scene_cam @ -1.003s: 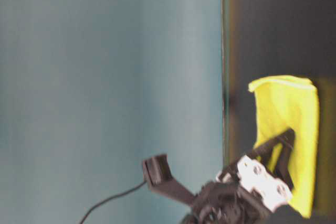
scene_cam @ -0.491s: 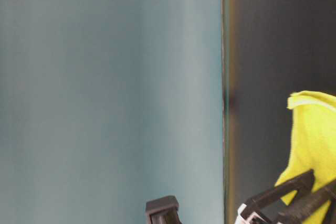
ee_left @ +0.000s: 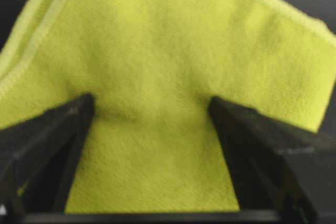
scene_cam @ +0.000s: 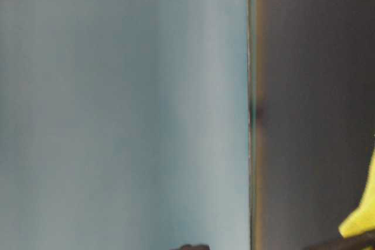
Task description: Push a yellow cloth with the left arm to wipe the desk.
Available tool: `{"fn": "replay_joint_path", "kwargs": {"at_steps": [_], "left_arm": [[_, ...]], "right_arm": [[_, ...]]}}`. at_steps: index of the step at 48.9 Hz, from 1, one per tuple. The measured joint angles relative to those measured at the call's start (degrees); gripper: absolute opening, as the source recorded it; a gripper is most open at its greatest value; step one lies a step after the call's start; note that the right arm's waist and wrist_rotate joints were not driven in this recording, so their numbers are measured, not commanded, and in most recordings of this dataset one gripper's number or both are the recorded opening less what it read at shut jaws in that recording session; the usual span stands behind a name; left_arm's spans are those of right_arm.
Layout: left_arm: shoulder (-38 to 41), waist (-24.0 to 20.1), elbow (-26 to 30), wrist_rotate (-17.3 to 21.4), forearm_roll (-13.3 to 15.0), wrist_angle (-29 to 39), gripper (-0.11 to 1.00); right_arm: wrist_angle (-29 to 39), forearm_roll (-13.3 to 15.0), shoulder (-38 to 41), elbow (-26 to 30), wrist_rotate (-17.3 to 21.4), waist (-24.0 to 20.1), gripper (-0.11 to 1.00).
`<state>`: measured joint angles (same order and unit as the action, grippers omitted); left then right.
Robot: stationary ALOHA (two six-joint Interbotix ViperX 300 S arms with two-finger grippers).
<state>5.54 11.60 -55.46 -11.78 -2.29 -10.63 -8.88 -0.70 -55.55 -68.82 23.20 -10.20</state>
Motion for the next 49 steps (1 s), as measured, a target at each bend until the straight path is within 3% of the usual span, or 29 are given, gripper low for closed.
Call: {"fn": "replay_joint_path", "kwargs": {"at_steps": [24, 37, 49], "left_arm": [[-3.25, 16.26, -0.70, -6.42, -0.18, 4.57, 0.86], [-4.83, 17.40, -1.32, -6.24, -0.26, 5.36, 0.86], [-11.16, 16.35, -3.25, -2.02, -0.18, 6.77, 0.86]], "right_arm": [[0.00, 0.00, 0.00, 0.00, 0.00, 0.00, 0.00], [-0.26, 0.00, -0.09, 0.00, -0.09, 0.00, 0.00], [-0.26, 0.00, -0.09, 0.00, -0.09, 0.00, 0.00]]}}
